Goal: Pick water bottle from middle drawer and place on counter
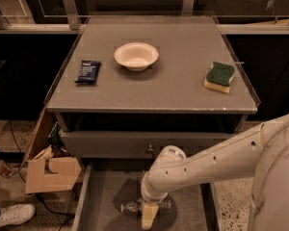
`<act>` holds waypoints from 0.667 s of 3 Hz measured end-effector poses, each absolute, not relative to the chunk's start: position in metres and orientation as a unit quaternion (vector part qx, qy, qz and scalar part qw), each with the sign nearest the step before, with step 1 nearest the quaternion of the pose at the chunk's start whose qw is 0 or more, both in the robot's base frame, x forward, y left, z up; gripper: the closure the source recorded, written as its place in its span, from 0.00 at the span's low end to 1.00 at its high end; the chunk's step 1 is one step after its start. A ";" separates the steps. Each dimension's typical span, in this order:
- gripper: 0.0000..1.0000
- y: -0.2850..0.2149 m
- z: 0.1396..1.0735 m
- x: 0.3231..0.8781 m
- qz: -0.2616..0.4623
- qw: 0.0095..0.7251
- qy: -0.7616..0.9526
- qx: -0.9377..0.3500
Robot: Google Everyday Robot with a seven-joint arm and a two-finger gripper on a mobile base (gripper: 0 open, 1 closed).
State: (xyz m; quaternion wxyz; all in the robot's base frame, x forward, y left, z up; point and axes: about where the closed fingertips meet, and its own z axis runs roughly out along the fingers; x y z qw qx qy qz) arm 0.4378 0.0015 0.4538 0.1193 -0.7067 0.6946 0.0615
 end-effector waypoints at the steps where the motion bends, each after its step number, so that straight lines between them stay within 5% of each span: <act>1: 0.00 -0.019 0.427 0.448 0.065 0.107 0.708 -0.695; 2: 0.00 -0.016 0.423 0.446 0.067 0.109 0.710 -0.693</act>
Offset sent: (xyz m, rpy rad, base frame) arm 0.0161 -0.0368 -0.0393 -0.0311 0.0494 -0.0554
